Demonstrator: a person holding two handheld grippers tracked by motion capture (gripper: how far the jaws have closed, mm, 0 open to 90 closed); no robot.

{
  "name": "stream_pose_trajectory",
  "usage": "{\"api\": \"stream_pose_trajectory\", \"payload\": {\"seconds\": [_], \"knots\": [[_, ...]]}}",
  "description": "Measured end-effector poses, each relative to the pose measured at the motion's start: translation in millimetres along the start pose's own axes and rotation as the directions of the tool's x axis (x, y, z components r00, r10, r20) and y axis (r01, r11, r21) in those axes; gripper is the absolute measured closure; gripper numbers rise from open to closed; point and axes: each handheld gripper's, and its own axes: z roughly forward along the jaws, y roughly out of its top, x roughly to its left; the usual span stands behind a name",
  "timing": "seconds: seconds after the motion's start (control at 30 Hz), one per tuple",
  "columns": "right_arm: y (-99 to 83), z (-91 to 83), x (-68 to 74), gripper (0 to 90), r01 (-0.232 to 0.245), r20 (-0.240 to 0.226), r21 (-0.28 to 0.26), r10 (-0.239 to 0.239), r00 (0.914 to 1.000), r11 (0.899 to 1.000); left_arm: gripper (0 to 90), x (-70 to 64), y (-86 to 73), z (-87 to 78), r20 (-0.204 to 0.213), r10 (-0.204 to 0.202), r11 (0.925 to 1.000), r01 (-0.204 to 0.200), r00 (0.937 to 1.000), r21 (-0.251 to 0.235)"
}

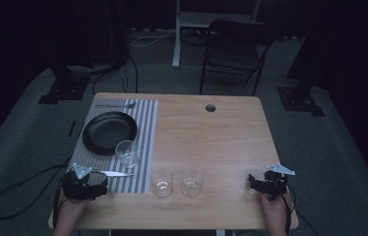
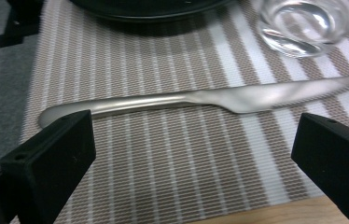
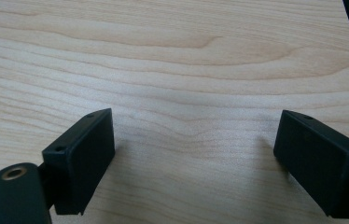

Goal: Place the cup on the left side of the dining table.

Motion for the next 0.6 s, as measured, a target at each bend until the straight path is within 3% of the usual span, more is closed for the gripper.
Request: {"api": "stream_pose_trajectory", "payload": {"seconds": [0.3, 0.4, 0.6], "knots": [[0.0, 0.0, 0.0, 11.9, 0.0, 0.0, 0.0, 0.0, 1.0, 1.0, 0.3, 9.1, -16.8, 2.5, -0.033, -0.065, 0.9978, 0.065, 0.9973, -0.011], [0.0, 0.0, 0.0, 12.0, 0.0, 0.0, 0.0, 0.0, 1.0, 1.0, 0.3, 12.8, -21.8, 6.2, -0.084, -0.078, 0.9969, 0.076, 0.9934, -0.018], [0.0, 0.0, 0.0, 11.9, 0.0, 0.0, 0.0, 0.0, 1.0, 1.0, 0.3, 21.4, -24.6, 12.0, -0.077, -0.111, 0.9938, 0.11, 0.9909, -0.014]]}}
